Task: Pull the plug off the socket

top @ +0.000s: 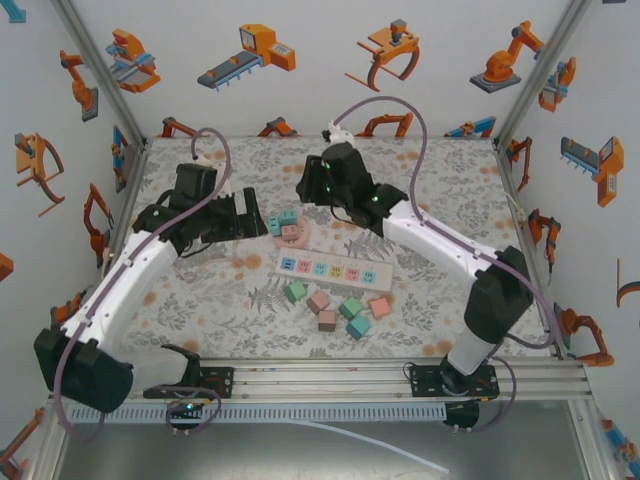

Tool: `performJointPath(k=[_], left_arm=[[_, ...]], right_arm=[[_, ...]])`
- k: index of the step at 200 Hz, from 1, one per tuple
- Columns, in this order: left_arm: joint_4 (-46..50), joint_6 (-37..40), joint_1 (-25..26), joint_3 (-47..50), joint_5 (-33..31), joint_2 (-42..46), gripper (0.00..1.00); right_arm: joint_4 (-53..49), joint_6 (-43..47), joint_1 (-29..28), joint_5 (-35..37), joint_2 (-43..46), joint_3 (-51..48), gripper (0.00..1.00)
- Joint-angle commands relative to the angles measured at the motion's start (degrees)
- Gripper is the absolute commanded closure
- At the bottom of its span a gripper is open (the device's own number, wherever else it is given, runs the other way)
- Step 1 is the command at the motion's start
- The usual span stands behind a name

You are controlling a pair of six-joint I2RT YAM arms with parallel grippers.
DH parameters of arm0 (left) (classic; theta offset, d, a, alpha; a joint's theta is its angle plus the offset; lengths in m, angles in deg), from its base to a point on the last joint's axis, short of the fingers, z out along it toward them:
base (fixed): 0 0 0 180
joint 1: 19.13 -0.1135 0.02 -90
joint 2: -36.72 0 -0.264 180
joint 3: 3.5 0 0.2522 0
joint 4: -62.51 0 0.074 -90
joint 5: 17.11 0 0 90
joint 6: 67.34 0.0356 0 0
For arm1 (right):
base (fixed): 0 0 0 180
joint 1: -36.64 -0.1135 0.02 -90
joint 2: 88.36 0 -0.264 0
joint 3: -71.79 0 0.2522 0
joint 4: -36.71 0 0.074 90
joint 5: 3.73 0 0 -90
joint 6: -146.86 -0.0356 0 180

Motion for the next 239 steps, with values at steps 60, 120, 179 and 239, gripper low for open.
performJointPath(k=[60, 120, 179, 239], left_arm=[[-0.29, -7.56, -2.07, -12.17, -6.96, -19.42, 0.16], [2.01, -8.16, 2.07, -15.40, -12.15, -26.94, 0.26], [3.35, -5.89, 4.99, -19.09, -12.51, -33.38, 0.30], [2.33, -6.41, 5.36, -21.01, -14.20, -36.69, 0.41]], right_arm=[[-19.60, -6.22, 7.09, -10.97, -21.71, 18.42, 0.54], [-17.38, -6.54, 7.63, -18.18, -28.85, 17.19, 0.54], [-15.73, -7.71, 7.45, -19.35, -30.45, 14.99, 0.55], [-15.28, -7.97, 6.58, -17.97, -31.13, 12.12, 0.57]])
